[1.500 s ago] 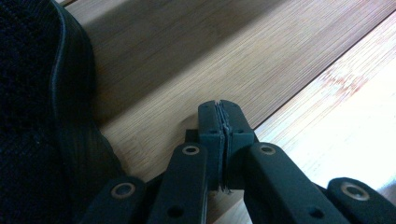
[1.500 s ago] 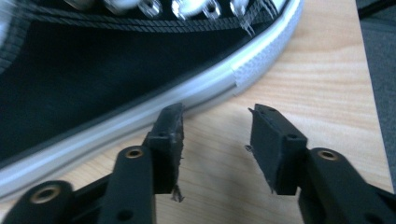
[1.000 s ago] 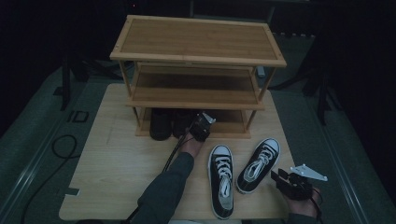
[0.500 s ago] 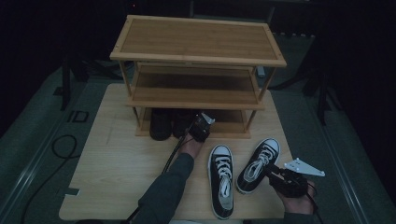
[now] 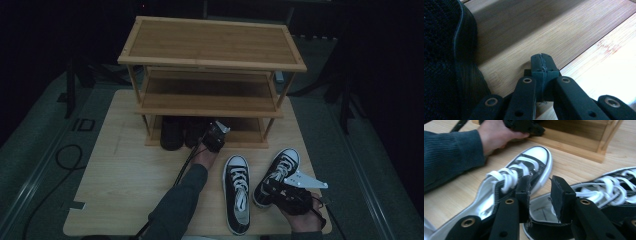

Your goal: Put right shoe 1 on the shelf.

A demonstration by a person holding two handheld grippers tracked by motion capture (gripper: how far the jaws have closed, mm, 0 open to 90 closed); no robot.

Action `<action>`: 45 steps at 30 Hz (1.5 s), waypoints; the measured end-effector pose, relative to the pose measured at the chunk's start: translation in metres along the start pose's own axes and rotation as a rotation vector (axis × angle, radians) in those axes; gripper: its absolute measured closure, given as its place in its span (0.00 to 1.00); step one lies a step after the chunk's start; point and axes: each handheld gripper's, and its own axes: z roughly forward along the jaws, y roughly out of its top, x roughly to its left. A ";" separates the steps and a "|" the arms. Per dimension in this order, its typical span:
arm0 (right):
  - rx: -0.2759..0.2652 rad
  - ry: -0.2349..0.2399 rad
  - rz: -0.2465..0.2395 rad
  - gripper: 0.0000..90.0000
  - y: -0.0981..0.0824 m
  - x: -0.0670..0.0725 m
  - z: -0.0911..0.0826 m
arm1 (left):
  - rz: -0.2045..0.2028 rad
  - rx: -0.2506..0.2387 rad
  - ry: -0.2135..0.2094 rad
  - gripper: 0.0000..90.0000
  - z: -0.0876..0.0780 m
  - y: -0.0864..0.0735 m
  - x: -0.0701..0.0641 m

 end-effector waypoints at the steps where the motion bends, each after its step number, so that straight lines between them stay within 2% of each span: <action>1: -0.002 0.005 -0.007 0.76 0.001 0.001 0.000 | 0.000 0.001 0.000 1.00 0.000 0.000 0.000; 8: 0.021 0.046 -0.031 0.74 0.002 0.016 0.005 | 0.004 0.001 0.005 1.00 0.000 0.000 -0.001; 17: 0.061 0.059 -0.079 0.73 0.005 0.035 0.009 | 0.006 0.001 0.007 1.00 0.000 0.000 -0.001; 28: 0.123 0.069 -0.086 0.72 0.002 0.044 0.021 | 0.009 -0.006 0.015 1.00 0.000 -0.001 -0.002; 32: 0.167 0.035 -0.086 0.77 -0.001 0.046 0.029 | 0.015 -0.008 0.026 1.00 0.000 -0.001 -0.003; 34: 0.197 0.047 -0.072 0.85 -0.002 0.046 0.034 | 0.017 -0.008 0.028 1.00 0.000 -0.002 -0.003; 36: 0.218 0.031 -0.066 0.86 -0.004 0.047 0.039 | 0.018 -0.008 0.026 1.00 0.000 -0.002 -0.003; 40: 0.241 0.014 -0.009 0.89 -0.003 0.046 0.040 | 0.016 -0.008 0.027 1.00 0.000 -0.002 -0.003; 41: 0.247 -0.001 0.000 0.89 -0.002 0.047 0.039 | 0.012 -0.010 0.026 1.00 0.000 -0.002 -0.003; 45: 0.264 -0.071 -0.015 0.90 -0.001 0.053 0.039 | 0.014 -0.008 0.024 1.00 0.000 -0.001 -0.003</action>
